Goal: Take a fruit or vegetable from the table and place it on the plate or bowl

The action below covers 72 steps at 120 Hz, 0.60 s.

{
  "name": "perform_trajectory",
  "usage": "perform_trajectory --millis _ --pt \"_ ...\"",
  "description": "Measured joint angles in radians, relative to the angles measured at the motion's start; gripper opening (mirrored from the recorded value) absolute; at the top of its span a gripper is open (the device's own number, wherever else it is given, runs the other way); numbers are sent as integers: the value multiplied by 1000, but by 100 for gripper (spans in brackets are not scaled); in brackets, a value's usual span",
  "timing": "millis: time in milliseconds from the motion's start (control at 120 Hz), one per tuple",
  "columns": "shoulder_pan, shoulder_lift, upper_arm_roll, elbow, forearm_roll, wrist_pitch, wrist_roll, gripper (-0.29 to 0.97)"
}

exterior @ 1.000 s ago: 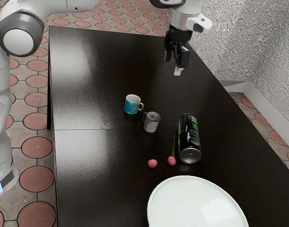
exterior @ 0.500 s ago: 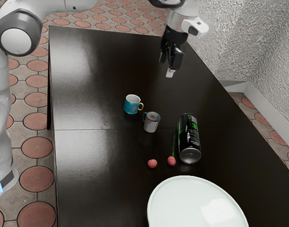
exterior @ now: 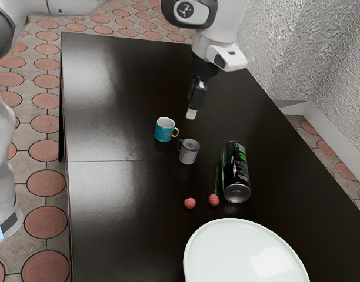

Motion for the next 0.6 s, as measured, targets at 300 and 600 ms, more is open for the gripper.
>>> perform_trajectory --millis 300,600 --pt "11 -31 4 -119 -53 86 -24 68" --pt "12 -50 1 -175 -58 122 -49 68"
